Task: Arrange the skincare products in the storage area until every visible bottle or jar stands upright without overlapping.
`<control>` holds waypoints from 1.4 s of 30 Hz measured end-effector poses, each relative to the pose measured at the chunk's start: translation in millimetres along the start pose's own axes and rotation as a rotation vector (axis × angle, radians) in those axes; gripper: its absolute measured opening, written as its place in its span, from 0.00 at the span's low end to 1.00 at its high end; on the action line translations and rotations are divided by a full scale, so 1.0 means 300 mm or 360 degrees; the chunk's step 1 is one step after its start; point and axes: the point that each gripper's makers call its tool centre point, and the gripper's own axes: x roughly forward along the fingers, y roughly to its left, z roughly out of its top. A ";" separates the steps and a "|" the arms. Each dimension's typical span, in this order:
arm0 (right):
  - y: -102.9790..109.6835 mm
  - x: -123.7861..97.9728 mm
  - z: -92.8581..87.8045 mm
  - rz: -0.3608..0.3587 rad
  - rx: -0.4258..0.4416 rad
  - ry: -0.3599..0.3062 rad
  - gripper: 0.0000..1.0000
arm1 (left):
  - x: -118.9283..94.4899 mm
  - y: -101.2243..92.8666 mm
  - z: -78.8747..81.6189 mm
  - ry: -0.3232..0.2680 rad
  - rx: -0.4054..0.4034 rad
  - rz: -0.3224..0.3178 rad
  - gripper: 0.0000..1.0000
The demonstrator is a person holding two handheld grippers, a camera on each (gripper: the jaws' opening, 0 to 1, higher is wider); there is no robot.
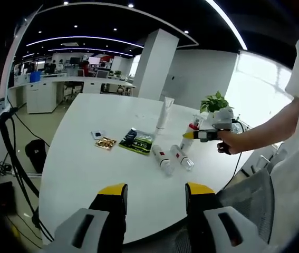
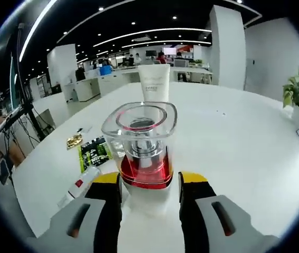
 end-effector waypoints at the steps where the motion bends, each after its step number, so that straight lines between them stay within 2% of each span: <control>1: -0.001 0.001 -0.003 -0.0016 0.0022 0.0010 0.37 | 0.001 0.000 -0.001 0.0001 0.0002 -0.0002 0.46; 2: -0.004 0.001 -0.009 -0.0039 0.0055 0.0031 0.36 | 0.000 0.000 -0.001 0.0000 0.0002 -0.0002 0.46; 5: -0.012 0.010 -0.010 -0.0090 0.0027 0.0046 0.33 | 0.001 0.000 0.001 -0.0004 0.0001 -0.0003 0.46; 11: -0.029 0.039 -0.020 -0.0133 0.0057 0.0070 0.30 | 0.001 -0.002 -0.002 0.0006 0.0013 -0.0002 0.45; 13: -0.033 0.044 -0.026 -0.0133 0.0000 0.0101 0.30 | 0.000 0.000 -0.001 0.0000 0.0010 0.0003 0.45; 22: -0.019 0.027 -0.010 -0.0090 -0.0002 0.0109 0.28 | -0.008 0.012 0.014 -0.0049 -0.0006 0.0032 0.45; 30: -0.016 0.041 -0.003 -0.0004 0.0000 0.0093 0.28 | -0.004 0.010 0.006 -0.0032 0.0010 0.0027 0.45; 36: -0.061 0.062 0.007 0.0004 0.0031 0.0064 0.28 | -0.004 0.013 0.005 -0.0030 0.0007 0.0036 0.45; 42: -0.107 0.044 0.039 -0.0021 0.0056 0.0030 0.28 | -0.005 0.017 0.007 -0.0036 -0.0002 0.0050 0.45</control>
